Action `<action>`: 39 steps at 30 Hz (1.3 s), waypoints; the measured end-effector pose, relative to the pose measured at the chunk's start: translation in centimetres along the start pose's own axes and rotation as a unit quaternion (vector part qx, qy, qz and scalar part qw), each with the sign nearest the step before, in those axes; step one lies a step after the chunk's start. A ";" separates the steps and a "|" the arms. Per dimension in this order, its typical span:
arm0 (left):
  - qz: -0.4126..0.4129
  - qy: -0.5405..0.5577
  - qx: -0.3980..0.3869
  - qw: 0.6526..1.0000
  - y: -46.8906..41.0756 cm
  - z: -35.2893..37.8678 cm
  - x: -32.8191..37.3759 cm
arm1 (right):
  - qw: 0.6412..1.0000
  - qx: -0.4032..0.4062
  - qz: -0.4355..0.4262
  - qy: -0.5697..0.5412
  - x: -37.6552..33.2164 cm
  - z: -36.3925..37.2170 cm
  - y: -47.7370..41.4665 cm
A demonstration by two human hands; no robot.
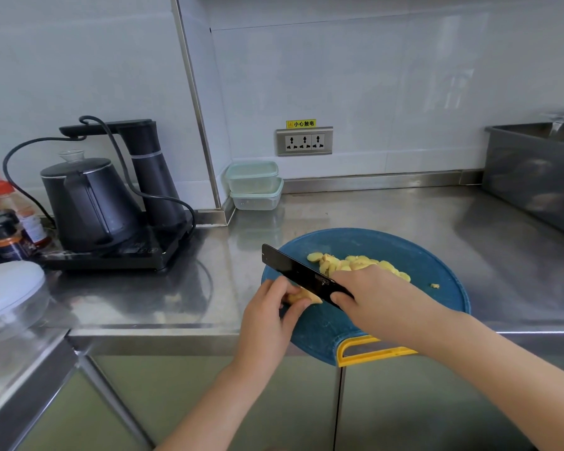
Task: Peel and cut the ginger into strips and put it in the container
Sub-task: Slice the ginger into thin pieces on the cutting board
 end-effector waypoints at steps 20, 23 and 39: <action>-0.012 0.005 -0.008 1.000 -0.2 -0.1 0.0 | 0.997 -0.058 0.051 -0.028 0.2 -0.1 -0.8; -0.013 0.007 -0.010 1.000 -0.1 -0.2 0.1 | 0.998 -0.051 0.036 0.001 0.1 -0.2 -0.8; 0.025 -0.018 0.061 0.998 0.3 0.0 0.2 | 0.997 -0.066 0.011 0.038 -0.1 1.5 -0.2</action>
Point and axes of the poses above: each hand's wrist, its own y-axis away from the middle knuckle, its own z-axis out of the palm, x = y × z, the point moved 4 cm from there along -y, towards the middle knuckle, and after that the axes turned 7 degrees about x, right-handed, at the moved point
